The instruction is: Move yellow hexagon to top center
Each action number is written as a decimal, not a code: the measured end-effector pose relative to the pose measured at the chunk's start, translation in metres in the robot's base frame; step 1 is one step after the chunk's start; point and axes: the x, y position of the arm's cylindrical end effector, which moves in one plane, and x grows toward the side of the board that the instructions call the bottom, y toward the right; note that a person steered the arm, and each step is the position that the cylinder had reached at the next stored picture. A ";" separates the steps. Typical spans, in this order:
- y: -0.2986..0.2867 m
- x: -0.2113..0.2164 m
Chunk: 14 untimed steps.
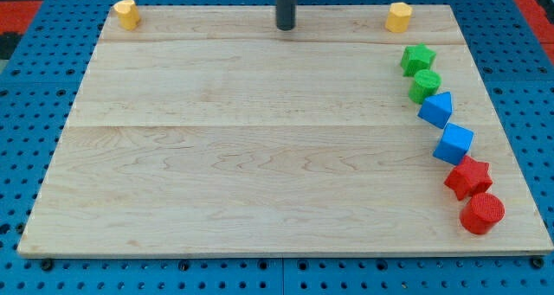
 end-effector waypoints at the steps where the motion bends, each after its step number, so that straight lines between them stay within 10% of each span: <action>1: 0.043 0.004; 5: 0.240 0.010; 9: 0.237 -0.022; 14: 0.094 -0.046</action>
